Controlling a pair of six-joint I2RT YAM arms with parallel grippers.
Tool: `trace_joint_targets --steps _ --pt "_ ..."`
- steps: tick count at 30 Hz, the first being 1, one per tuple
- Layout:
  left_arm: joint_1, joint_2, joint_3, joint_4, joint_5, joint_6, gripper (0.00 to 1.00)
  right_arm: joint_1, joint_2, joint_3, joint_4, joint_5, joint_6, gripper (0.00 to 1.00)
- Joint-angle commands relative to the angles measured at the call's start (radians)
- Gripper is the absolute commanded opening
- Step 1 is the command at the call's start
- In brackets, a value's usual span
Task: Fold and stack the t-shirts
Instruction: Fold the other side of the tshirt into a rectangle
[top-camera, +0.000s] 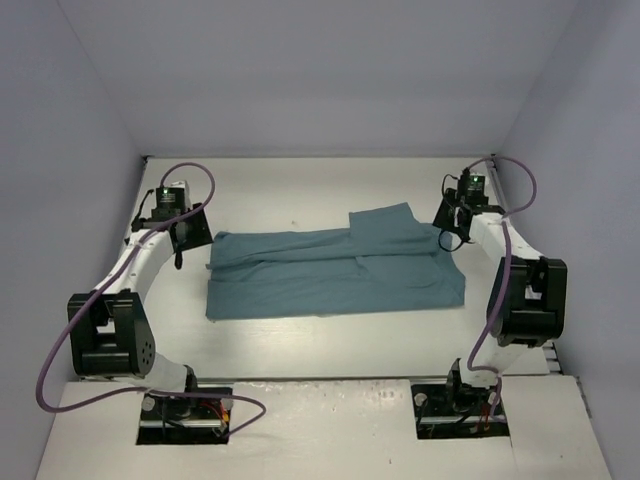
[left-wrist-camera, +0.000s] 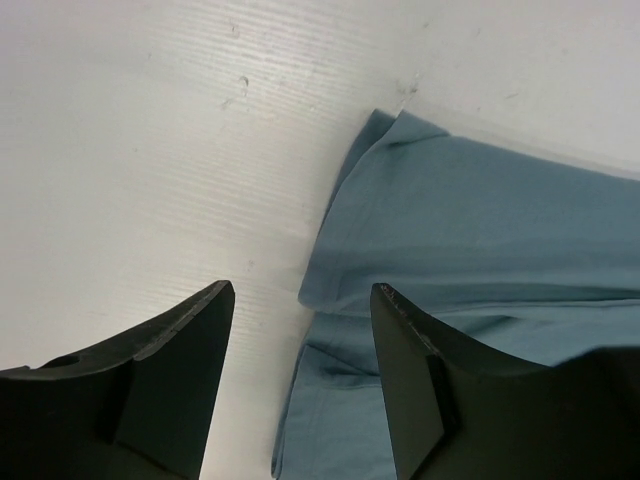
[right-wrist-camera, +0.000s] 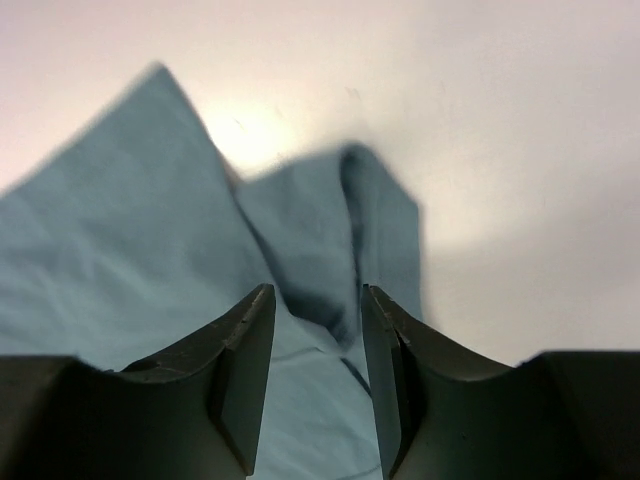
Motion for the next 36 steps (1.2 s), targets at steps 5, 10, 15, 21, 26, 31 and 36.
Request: trace_joint_targets --steps 5,10,15,21,26,31,36 --pt "-0.105 0.058 0.119 0.021 0.085 -0.018 0.54 0.022 0.101 0.278 0.033 -0.217 -0.177 0.38" --pt "-0.176 0.108 0.171 0.016 0.121 -0.033 0.54 0.029 0.252 0.385 0.033 -0.284 -0.221 0.41" --pt "-0.189 0.117 0.203 -0.021 0.134 -0.03 0.54 0.044 0.416 0.541 0.031 -0.347 -0.266 0.47" --pt "-0.197 0.077 0.171 -0.046 0.151 -0.015 0.54 0.077 0.541 0.643 0.029 -0.342 -0.308 0.47" --pt "-0.201 0.046 0.125 -0.063 0.147 0.007 0.54 0.087 0.599 0.683 0.028 -0.324 -0.304 0.46" --pt "-0.2 0.027 0.106 -0.071 0.137 0.017 0.54 0.093 0.627 0.677 0.026 -0.288 -0.308 0.45" --pt "-0.201 0.021 0.103 -0.076 0.137 0.025 0.54 0.094 0.618 0.64 0.027 -0.238 -0.311 0.43"
